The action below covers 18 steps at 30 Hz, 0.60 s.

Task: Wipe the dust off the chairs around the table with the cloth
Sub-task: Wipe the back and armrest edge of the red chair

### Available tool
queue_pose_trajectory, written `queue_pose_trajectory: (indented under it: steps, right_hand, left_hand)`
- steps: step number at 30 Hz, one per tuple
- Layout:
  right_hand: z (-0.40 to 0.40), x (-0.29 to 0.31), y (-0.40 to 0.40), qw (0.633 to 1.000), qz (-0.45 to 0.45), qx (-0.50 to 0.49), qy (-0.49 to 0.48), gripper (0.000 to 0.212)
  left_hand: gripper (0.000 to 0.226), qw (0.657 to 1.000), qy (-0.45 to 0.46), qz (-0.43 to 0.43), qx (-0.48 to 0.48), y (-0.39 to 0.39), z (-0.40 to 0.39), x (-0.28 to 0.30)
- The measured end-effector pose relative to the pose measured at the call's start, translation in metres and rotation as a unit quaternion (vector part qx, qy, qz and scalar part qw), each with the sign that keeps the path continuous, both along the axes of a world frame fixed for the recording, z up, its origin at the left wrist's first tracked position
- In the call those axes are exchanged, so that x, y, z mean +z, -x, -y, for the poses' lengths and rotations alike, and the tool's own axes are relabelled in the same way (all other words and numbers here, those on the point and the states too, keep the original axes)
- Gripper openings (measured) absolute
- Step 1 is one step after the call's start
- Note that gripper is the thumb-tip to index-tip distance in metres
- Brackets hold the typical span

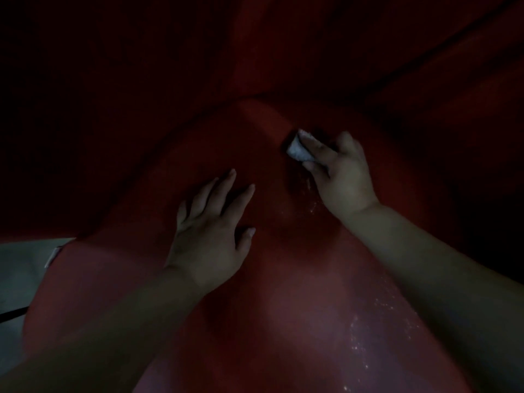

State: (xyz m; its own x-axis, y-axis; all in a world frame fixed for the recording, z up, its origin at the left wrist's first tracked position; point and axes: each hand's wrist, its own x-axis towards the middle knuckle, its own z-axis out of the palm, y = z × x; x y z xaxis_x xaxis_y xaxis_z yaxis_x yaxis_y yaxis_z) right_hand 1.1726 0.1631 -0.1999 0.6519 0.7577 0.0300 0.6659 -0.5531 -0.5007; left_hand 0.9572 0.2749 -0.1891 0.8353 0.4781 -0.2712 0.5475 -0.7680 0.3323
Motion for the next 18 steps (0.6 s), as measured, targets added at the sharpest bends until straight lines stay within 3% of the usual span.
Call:
queue_pose_trajectory:
  steps: [5, 10, 14, 18]
  right_hand:
    - [0.044, 0.004, 0.024, 0.999, -0.011, 0.035, -0.029, 0.05]
    - [-0.007, -0.002, -0.009, 0.999, -0.014, -0.033, -0.023, 0.051]
    - [0.006, 0.0, 0.028, 1.0, 0.019, 0.019, -0.004, 0.044]
    - [0.049, 0.008, 0.057, 0.997, -0.017, 0.075, -0.022, 0.042]
  left_hand:
    - [0.068, 1.0, 0.006, -0.01, 0.0, 0.0, -0.002, 0.002]
    - [0.069, 1.0, 0.003, -0.008, 0.009, 0.0, 0.001, 0.0]
    - [0.069, 1.0, -0.001, -0.012, 0.014, -0.001, 0.004, 0.0]
    - [0.068, 1.0, 0.005, -0.013, 0.021, -0.004, 0.007, 0.004]
